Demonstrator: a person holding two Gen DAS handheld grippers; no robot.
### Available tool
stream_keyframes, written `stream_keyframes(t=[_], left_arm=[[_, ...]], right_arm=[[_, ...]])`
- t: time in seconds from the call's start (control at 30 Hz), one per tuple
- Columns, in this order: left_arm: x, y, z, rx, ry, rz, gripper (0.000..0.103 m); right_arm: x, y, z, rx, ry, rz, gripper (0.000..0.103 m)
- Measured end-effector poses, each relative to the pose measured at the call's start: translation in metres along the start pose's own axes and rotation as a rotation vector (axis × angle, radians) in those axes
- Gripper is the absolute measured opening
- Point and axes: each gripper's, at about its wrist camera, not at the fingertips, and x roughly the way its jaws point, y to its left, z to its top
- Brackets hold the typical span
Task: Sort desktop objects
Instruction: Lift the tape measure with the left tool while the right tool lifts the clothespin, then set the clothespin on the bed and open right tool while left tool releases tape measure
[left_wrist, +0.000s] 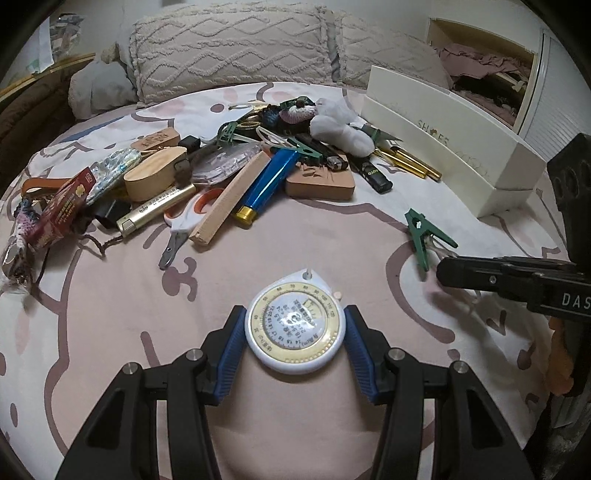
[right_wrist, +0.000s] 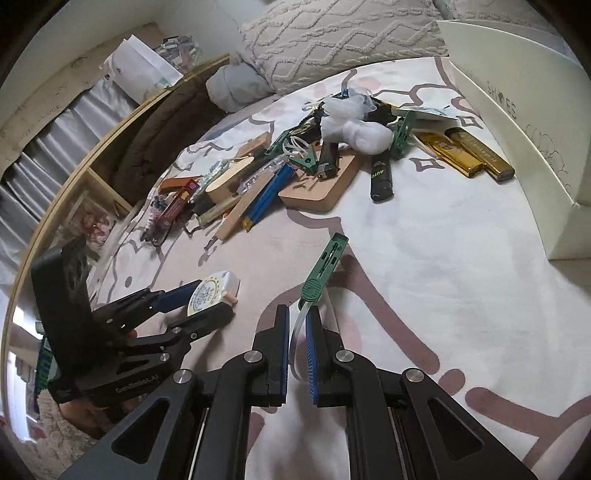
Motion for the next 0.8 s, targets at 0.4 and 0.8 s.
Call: stream_keyframes(t=[0.4,0.8], left_arm=[[0.001,0.000,0.000,0.000,0.002,-0.001,0.053],[0.001,0.000,0.000,0.000,0.002,-0.001,0.053]], right_arm=[[0.003,-0.014,-0.001,0.116,0.039,0.117,0.009],[-0.003,0.002,-0.001,0.066,0.033,0.120,0.089]])
